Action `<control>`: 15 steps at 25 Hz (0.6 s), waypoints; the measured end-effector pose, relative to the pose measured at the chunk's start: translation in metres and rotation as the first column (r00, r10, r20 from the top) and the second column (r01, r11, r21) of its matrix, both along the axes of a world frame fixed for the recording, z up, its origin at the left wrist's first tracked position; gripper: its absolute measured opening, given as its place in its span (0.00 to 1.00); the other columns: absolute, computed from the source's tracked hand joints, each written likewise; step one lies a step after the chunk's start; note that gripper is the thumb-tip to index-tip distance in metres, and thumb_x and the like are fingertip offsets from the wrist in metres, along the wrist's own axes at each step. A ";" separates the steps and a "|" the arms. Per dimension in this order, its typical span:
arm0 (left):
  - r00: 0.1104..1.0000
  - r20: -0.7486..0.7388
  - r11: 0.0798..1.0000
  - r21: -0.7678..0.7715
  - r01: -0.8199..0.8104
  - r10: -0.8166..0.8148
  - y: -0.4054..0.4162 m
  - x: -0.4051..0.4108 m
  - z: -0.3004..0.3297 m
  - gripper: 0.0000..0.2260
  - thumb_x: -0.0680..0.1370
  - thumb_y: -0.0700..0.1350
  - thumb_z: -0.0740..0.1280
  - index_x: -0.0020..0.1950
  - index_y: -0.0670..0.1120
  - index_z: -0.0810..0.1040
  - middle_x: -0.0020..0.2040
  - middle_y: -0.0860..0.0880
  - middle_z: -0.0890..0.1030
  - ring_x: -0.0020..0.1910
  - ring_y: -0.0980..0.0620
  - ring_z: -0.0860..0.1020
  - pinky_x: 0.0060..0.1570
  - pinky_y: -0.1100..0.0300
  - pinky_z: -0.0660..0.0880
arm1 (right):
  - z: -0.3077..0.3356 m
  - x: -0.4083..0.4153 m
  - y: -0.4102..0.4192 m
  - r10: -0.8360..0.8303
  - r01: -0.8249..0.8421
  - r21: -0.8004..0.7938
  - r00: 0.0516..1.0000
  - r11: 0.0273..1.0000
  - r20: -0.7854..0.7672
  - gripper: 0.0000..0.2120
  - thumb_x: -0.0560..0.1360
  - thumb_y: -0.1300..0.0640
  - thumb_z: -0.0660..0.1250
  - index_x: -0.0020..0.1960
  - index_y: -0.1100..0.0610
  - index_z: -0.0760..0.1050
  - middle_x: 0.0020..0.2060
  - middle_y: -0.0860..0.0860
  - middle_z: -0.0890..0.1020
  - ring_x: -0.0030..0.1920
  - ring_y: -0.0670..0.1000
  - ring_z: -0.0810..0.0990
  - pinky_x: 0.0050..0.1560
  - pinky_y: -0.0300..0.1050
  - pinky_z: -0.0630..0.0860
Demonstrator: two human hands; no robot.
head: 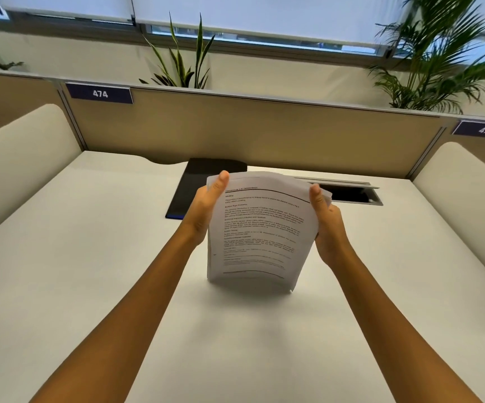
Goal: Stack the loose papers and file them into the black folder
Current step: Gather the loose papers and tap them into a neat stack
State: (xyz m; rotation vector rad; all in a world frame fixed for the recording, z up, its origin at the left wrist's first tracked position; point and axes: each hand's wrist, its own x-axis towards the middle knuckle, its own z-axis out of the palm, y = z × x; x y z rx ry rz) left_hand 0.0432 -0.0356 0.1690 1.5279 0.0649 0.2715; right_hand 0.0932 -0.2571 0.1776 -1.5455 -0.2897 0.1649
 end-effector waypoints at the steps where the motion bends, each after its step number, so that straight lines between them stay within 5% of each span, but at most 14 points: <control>1: 1.000 -0.008 1.000 0.009 -0.010 0.010 0.000 0.003 0.003 0.19 0.73 0.64 0.56 0.43 0.54 0.80 0.38 0.51 0.82 0.38 0.51 0.82 0.36 0.60 0.79 | 0.004 0.001 0.001 -0.004 0.004 0.004 1.000 1.000 -0.008 0.22 0.66 0.30 0.58 0.42 0.45 0.81 0.36 0.46 0.85 0.38 0.49 0.84 0.38 0.45 0.81; 5: 0.999 -0.039 1.000 0.027 0.002 -0.001 -0.002 0.011 0.012 0.27 0.71 0.67 0.55 0.45 0.45 0.79 0.40 0.45 0.80 0.38 0.48 0.81 0.36 0.60 0.76 | 0.012 0.005 0.005 0.000 0.000 0.002 0.998 1.000 -0.055 0.24 0.67 0.28 0.57 0.39 0.44 0.82 0.35 0.48 0.85 0.38 0.51 0.84 0.40 0.48 0.81; 9: 0.997 -0.070 0.999 -0.045 -0.020 0.017 -0.002 0.014 0.012 0.20 0.72 0.63 0.55 0.38 0.48 0.77 0.35 0.47 0.79 0.33 0.52 0.79 0.33 0.61 0.74 | 0.011 0.010 0.006 -0.002 0.005 0.040 0.998 0.999 -0.066 0.22 0.71 0.36 0.54 0.36 0.46 0.81 0.32 0.48 0.84 0.33 0.48 0.82 0.34 0.46 0.77; 15: 0.998 -0.007 0.993 0.104 -0.055 0.056 -0.002 0.019 0.014 0.22 0.74 0.58 0.58 0.48 0.41 0.79 0.39 0.44 0.81 0.37 0.48 0.80 0.35 0.59 0.76 | 0.006 0.017 0.008 -0.051 0.053 0.022 0.996 0.998 -0.076 0.21 0.70 0.40 0.55 0.31 0.53 0.76 0.28 0.50 0.79 0.30 0.50 0.77 0.31 0.43 0.72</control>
